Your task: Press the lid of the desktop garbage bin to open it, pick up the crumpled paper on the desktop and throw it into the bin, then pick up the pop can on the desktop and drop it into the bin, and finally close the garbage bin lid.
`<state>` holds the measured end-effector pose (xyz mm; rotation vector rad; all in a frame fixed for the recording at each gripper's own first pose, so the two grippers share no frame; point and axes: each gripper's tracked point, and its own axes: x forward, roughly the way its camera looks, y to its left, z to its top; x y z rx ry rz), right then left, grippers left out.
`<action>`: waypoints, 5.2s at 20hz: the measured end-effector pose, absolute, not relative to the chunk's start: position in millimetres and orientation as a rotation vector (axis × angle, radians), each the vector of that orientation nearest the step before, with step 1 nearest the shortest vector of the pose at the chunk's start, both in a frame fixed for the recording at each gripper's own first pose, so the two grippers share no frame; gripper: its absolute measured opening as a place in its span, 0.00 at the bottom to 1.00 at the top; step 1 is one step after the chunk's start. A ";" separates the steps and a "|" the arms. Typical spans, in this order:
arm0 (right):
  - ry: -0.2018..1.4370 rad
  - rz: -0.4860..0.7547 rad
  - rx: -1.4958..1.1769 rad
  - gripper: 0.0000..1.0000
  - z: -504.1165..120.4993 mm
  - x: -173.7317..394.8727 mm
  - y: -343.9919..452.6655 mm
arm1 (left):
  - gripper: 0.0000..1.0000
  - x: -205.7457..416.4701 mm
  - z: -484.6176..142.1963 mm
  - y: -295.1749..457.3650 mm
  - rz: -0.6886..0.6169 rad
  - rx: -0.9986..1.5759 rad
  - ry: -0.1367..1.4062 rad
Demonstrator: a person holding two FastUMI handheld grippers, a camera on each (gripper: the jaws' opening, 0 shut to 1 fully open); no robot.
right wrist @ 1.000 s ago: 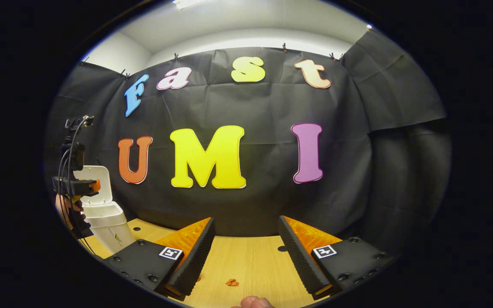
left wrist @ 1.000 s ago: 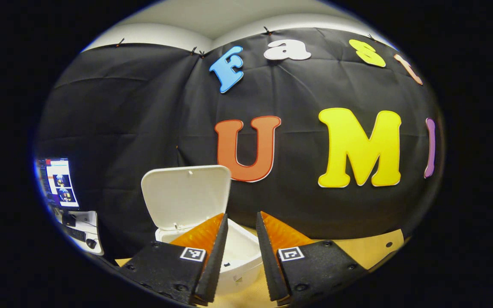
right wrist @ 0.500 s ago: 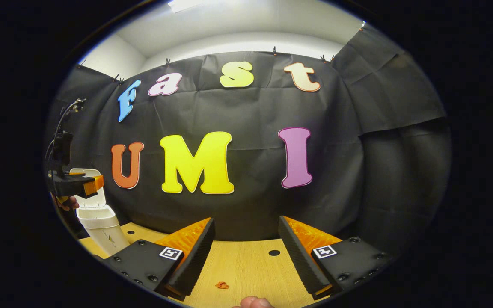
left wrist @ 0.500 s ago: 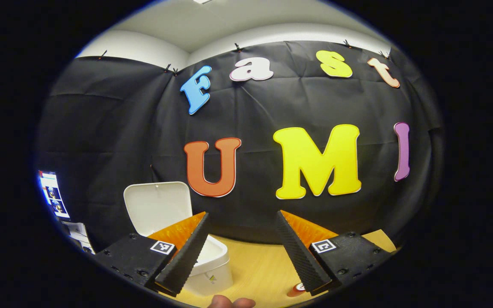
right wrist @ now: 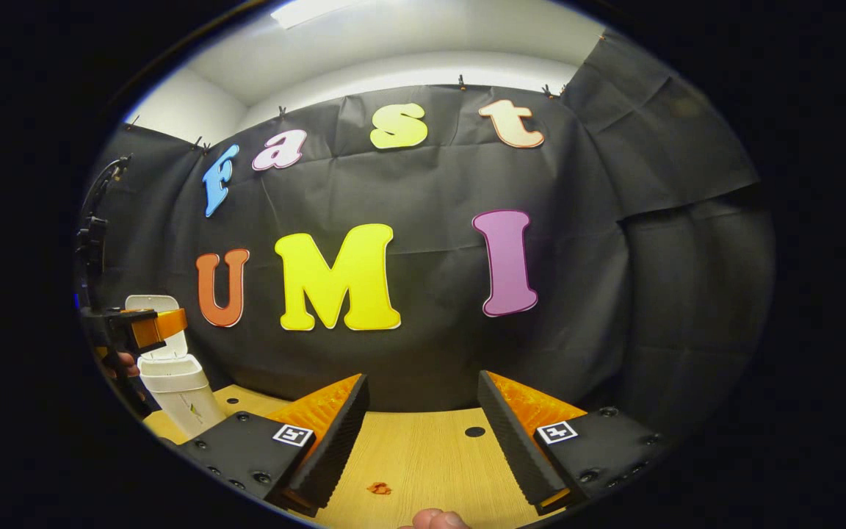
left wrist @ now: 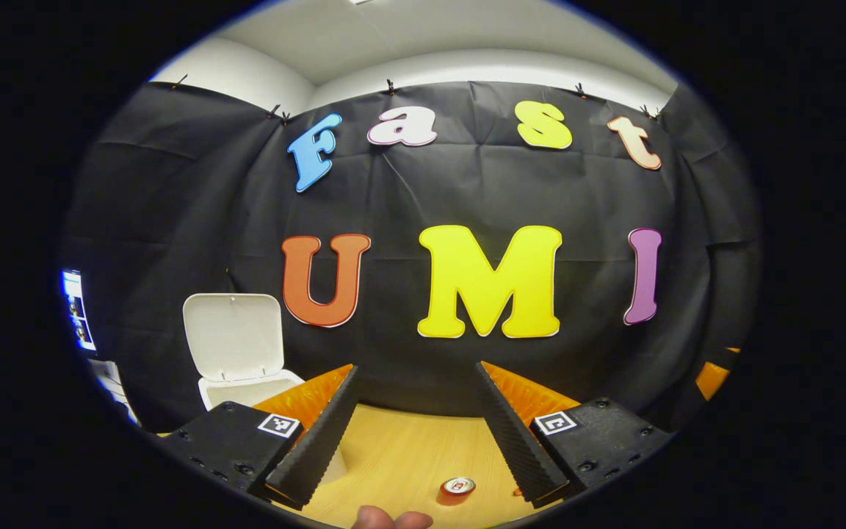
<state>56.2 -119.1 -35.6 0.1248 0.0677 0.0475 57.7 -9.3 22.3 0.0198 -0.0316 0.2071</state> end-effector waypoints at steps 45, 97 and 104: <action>0.808 0.397 -0.141 0.96 -428.2 117.5 8.2 | 1.00 -98.7 -63.5 79.8 0.428 -0.031 0.257; 0.393 0.922 -0.004 0.00 -89.3 90.7 396.0 | 1.00 -194.8 -77.0 213.4 0.625 -0.110 0.218; 0.430 0.968 -0.032 0.01 -111.4 91.0 479.5 | 1.00 -229.6 -80.0 241.3 0.705 -0.111 0.228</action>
